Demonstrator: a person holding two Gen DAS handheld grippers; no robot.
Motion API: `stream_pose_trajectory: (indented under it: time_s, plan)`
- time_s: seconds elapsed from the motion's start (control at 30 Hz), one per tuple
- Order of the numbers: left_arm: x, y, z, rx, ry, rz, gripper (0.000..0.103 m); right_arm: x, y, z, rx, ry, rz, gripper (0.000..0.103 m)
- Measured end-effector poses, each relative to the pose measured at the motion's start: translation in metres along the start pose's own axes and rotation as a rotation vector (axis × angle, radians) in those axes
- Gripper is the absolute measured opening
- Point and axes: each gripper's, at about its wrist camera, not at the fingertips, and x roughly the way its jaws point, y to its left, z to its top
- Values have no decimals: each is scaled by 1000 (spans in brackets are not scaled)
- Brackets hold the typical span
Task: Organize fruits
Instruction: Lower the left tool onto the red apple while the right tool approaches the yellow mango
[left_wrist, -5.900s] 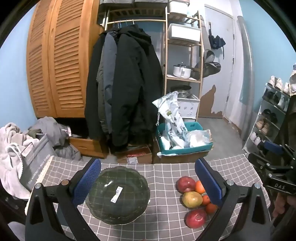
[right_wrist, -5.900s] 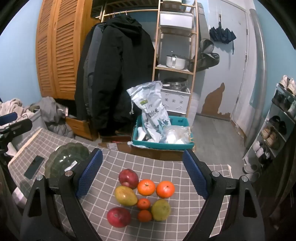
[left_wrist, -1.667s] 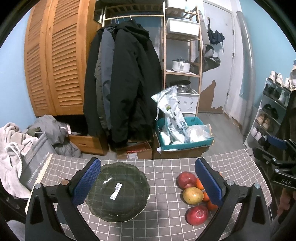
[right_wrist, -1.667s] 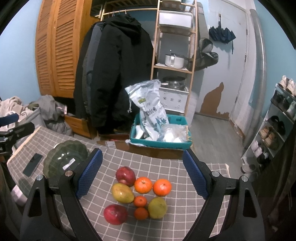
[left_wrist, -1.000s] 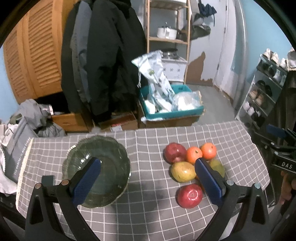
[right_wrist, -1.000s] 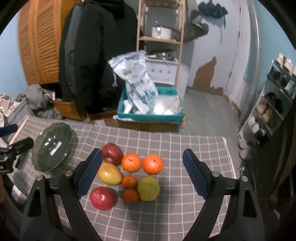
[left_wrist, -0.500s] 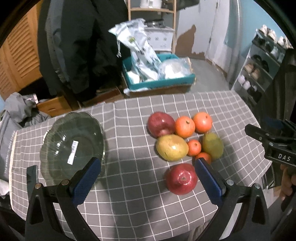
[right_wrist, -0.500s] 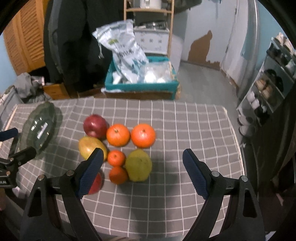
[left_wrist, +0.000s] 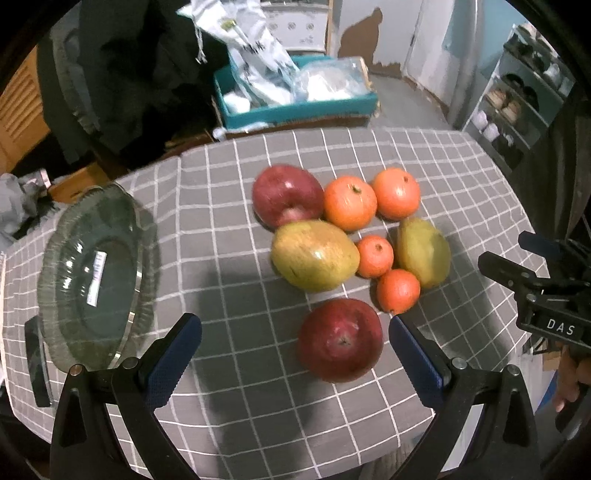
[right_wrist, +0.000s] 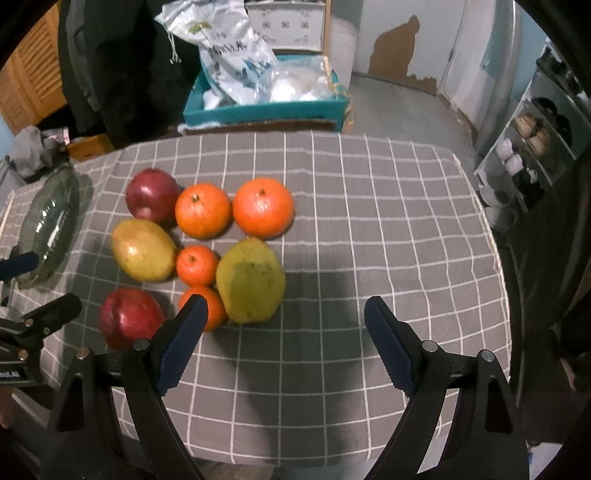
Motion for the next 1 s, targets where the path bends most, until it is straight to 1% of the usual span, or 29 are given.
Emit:
stream_pose_trajectory:
  time_s: [0.17,0.37,0.47,0.6,0.7,0.77,0.9,1.0]
  plan:
    - [24,-3,-4,-23,67,-27,102,15,-4,-6,13,44,7,86]
    - [44,-10,-8,-16,109,-33,102,26,-6,-9,17,86,4,86]
    - [52,-15,-9,-2,128,-29,102,28,-4,-9,14,90,3,86]
    - [65,-18,-10,-3,158,-42,102,29,-4,-8,13,90,6,86]
    - [75,-19,-10,-7,178,-51,94,30,-4,-7,14,91,7,86]
    - [81,-20,-12,-10,200,-77,89,31,-4,-6,16,91,13,86]
    - [87,-23,-13,-7,218,-124,75,35,-3,-4,17,96,17,86]
    - [87,-22,-14,-4,214,-132,75,39,-2,-3,17,100,26,86]
